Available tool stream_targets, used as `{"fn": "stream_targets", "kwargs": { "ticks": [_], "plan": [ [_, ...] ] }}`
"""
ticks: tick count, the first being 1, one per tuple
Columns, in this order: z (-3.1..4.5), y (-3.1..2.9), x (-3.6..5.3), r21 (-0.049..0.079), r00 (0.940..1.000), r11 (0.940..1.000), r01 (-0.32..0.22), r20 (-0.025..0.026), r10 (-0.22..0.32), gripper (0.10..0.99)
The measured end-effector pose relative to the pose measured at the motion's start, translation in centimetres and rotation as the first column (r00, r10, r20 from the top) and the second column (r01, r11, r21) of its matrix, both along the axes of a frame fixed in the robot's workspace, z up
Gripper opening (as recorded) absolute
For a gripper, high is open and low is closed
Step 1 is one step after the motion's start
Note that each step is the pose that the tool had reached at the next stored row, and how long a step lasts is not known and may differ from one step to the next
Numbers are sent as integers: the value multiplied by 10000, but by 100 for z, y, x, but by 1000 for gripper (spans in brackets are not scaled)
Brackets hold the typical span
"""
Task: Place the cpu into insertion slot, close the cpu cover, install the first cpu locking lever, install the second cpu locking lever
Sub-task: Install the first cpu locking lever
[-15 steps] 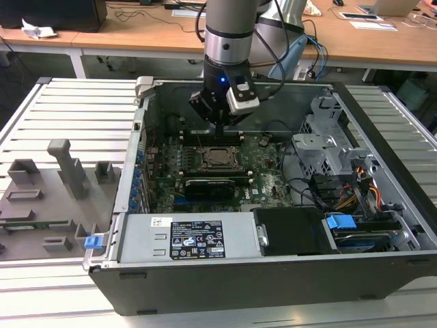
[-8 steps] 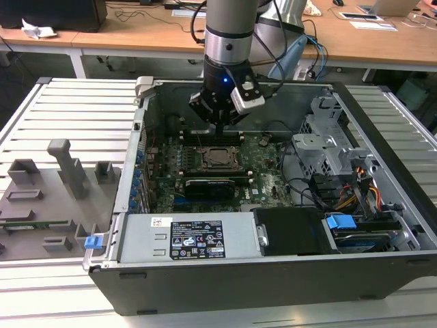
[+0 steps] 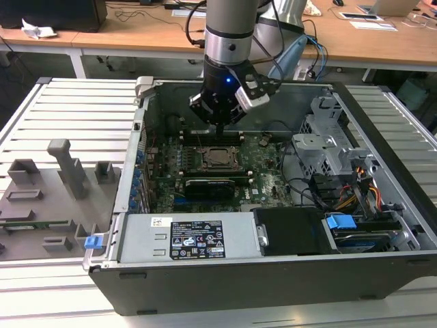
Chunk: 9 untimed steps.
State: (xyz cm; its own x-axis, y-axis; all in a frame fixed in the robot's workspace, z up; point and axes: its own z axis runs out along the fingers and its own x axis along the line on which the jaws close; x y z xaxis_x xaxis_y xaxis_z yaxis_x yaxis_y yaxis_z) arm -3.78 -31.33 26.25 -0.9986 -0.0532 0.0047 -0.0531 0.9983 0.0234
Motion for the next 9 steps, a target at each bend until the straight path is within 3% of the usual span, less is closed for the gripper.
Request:
{"fn": "stream_targets", "kwargs": {
  "ticks": [3, 9],
  "plan": [
    [-5, 0, -76, 63, 10000, 10000, -34, 37, 34, 106],
    [-9, 0, -318, 290, 9997, 9996, -37, 256, 30, 106]
  ]
}}
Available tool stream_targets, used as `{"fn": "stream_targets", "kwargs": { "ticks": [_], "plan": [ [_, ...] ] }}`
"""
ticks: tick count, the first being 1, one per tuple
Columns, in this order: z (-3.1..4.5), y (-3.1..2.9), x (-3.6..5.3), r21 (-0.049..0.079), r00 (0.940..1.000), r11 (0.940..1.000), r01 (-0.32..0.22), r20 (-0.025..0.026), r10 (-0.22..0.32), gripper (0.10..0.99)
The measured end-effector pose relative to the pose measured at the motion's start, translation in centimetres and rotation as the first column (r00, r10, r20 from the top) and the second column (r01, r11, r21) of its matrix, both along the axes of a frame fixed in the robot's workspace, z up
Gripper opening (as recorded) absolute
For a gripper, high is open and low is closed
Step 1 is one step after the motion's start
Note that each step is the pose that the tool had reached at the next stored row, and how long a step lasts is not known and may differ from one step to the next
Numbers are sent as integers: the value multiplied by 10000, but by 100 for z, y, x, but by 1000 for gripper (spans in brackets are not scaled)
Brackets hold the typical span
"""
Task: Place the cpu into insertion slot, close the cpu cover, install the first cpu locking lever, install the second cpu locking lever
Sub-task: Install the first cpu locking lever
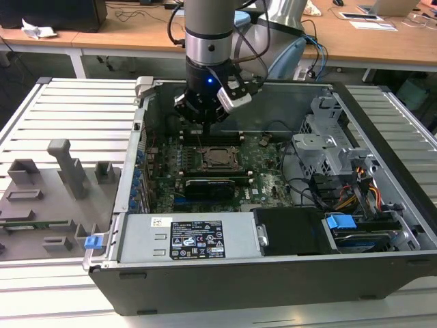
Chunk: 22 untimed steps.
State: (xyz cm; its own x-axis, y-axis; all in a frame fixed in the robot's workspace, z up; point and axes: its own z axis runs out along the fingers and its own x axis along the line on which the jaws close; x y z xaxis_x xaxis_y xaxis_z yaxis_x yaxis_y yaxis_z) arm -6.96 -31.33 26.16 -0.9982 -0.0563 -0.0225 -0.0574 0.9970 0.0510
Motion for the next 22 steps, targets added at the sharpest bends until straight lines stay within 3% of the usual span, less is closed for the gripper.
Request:
{"fn": "stream_targets", "kwargs": {
  "ticks": [9, 13, 19, 22],
  "plan": [
    [-6, 5, -327, 44, 9999, 10000, -9, 168, 8, 106],
    [-15, 61, -361, 42, 9998, 10000, -15, 174, 14, 106],
    [-25, 213, -365, 41, 9998, 10000, -13, 178, 13, 106],
    [-25, 229, -350, 42, 9998, 10000, -16, 179, 15, 106]
  ]
}}
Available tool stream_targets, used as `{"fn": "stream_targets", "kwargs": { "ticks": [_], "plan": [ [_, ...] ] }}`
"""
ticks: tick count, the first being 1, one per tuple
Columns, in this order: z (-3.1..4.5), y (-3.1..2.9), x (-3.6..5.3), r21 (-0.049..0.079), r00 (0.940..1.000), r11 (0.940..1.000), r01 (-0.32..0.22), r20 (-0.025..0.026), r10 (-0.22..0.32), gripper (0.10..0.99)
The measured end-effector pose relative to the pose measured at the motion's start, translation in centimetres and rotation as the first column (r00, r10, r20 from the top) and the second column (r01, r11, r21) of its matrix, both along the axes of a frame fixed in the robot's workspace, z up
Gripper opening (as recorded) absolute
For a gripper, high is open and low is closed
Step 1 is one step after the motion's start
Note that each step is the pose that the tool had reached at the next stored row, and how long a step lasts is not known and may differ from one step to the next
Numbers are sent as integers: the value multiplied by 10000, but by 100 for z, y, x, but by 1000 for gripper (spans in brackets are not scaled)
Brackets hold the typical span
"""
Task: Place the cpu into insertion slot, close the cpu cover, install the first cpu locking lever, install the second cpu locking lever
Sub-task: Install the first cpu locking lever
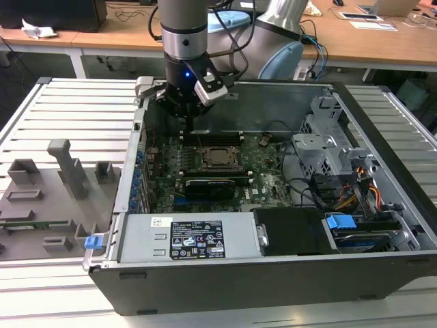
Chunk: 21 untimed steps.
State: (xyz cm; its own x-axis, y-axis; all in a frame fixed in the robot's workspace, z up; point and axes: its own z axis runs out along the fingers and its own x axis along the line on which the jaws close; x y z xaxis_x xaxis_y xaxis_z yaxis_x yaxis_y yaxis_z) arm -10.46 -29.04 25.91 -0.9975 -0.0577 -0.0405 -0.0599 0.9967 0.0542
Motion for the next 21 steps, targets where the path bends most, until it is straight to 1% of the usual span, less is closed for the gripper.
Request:
{"fn": "stream_targets", "kwargs": {
  "ticks": [1, 5, 6, 9, 13, 15, 17, 18, 19, 21],
  "plan": [
    [0, 0, 13, 0, 10000, 10000, 1, 0, -1, 106],
    [-6, 1, 115, 0, 10000, 10000, 2, 0, -2, 106],
    [-10, 2, 165, 0, 10000, 10000, 3, 0, -3, 106],
    [-19, 4, 267, 0, 10000, 10000, 2, -3, -2, 106],
    [-38, 8, 453, 0, 10000, 10000, 1, -12, -1, 106],
    [-46, 8, 522, 2, 10000, 10000, 1, -12, -1, 106],
    [-53, 8, 524, 93, 10000, 10000, 2, -12, -1, 106],
    [-57, 8, 524, 167, 10000, 9999, 2, -12, -2, 106],
    [-73, 9, 524, 213, 10000, 9998, 2, -10, -1, 106],
    [-122, 8, 535, 214, 10000, 9998, -20, -13, 21, 106]
  ]
}}
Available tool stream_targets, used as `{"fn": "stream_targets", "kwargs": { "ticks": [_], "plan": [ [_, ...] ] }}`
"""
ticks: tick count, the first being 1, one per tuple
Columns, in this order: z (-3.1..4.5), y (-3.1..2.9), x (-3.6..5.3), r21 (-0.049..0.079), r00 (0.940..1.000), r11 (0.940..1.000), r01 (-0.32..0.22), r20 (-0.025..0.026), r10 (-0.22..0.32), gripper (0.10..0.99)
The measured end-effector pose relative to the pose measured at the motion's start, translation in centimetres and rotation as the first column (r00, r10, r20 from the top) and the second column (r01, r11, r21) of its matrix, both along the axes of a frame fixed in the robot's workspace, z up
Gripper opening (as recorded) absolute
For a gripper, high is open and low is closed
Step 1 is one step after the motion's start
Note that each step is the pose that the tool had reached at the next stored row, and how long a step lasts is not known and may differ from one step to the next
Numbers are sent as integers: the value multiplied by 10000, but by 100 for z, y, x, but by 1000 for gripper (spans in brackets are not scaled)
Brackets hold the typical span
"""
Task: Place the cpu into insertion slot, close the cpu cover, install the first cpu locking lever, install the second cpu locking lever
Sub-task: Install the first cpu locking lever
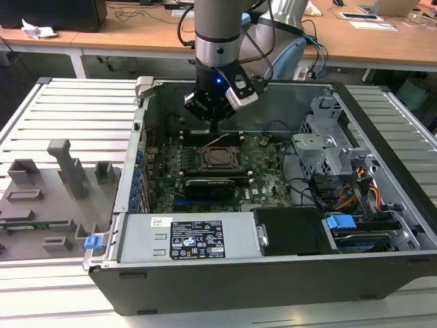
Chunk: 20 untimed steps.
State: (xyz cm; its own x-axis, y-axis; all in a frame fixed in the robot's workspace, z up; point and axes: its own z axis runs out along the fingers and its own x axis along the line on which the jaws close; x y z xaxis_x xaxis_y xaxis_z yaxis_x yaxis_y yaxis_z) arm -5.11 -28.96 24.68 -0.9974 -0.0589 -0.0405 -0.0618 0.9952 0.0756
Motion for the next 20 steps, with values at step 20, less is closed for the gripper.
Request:
{"fn": "stream_targets", "kwargs": {
  "ticks": [20],
  "plan": [
    [-226, 83, 223, 1, 9994, 9994, -360, -3, 360, 106]
  ]
}}
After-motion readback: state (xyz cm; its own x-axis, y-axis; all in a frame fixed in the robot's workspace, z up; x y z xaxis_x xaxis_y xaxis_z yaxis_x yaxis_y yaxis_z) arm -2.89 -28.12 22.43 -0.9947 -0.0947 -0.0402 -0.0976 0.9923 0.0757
